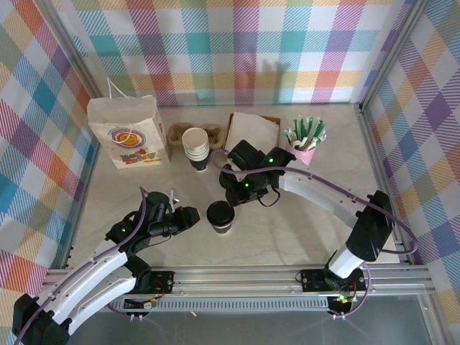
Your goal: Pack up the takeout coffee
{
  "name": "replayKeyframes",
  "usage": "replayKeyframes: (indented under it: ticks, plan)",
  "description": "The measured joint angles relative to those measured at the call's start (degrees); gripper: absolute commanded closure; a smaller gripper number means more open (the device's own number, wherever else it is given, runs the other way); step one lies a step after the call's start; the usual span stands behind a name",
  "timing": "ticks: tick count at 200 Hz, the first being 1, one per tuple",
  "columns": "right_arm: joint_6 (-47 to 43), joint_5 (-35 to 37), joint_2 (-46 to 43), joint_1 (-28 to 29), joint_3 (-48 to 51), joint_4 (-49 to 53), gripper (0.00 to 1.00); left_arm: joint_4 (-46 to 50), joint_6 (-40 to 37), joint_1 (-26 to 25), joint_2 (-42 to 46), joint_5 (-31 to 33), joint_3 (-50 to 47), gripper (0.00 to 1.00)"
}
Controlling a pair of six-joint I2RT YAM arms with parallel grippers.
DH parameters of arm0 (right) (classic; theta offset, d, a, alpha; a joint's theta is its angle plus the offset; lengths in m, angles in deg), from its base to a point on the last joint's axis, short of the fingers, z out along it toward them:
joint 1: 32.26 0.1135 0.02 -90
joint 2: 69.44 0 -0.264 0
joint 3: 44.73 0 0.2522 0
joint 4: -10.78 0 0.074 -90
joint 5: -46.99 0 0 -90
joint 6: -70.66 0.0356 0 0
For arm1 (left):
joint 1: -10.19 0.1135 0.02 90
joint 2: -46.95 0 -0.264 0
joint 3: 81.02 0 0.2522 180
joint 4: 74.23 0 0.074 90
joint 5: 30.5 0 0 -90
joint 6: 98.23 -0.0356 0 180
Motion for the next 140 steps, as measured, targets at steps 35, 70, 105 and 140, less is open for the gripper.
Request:
replayKeyframes:
  ticks: [35, 70, 105, 140]
  plan:
    - [2.21, -4.44, 0.37, -2.91, 2.54, -1.51, 0.6, -5.51, 2.58, 0.0, -0.04, -2.27, -2.1, 0.69]
    - [3.17, -7.76, 1.31, -2.8, 2.62, -3.5, 0.6, -8.28, 4.09, 0.0, -0.42, -3.43, -3.37, 0.69]
    - [4.24, -10.01, 3.3, -2.8, 4.07, -4.42, 0.65, -9.75, 5.09, 0.0, -1.16, -4.17, -4.02, 0.72]
    - [4.55, -11.15, 4.11, -2.82, 4.85, -4.76, 0.67, -10.8, 5.84, 0.0, -1.95, -4.68, -4.76, 0.73]
